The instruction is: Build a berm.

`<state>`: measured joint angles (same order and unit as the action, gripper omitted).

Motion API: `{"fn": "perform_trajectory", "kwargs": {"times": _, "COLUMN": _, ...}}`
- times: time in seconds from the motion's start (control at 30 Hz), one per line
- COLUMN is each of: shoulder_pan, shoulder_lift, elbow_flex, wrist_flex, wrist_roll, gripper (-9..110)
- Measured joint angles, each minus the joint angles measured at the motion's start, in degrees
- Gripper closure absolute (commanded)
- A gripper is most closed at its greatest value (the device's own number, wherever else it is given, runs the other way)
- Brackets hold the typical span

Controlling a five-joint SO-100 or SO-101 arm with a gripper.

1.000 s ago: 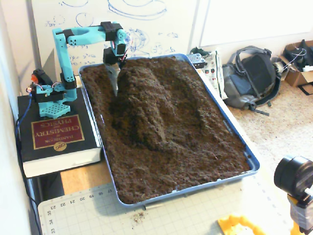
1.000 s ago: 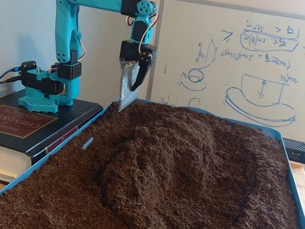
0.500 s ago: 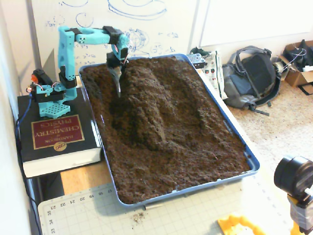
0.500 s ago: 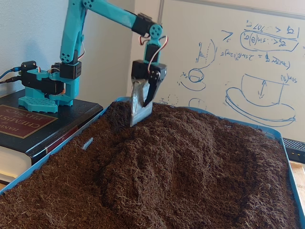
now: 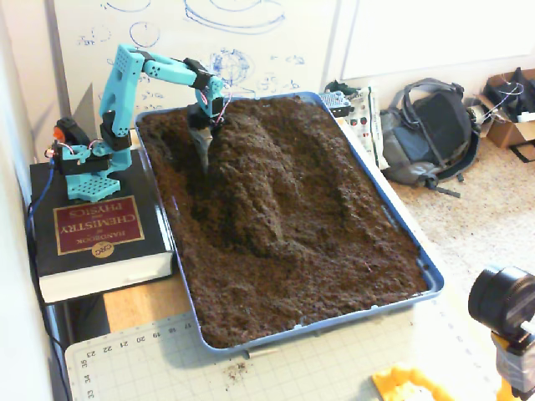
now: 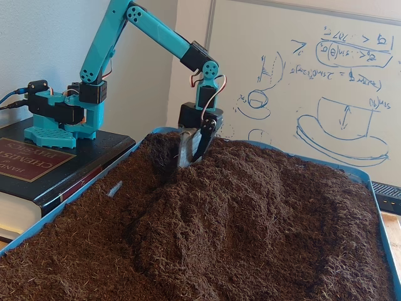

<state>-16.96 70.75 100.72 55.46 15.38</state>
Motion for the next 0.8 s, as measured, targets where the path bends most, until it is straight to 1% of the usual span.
{"fn": "perform_trajectory", "kwargs": {"times": 0.17, "shoulder_pan": 1.23, "shoulder_lift": -1.05, "elbow_flex": -3.87, "wrist_flex": -0.44, "wrist_roll": 0.26, "gripper": 101}}
{"fn": "perform_trajectory", "kwargs": {"times": 0.8, "shoulder_pan": 1.23, "shoulder_lift": -1.14, "elbow_flex": -10.11, "wrist_flex": -0.44, "wrist_roll": 0.18, "gripper": 101}}
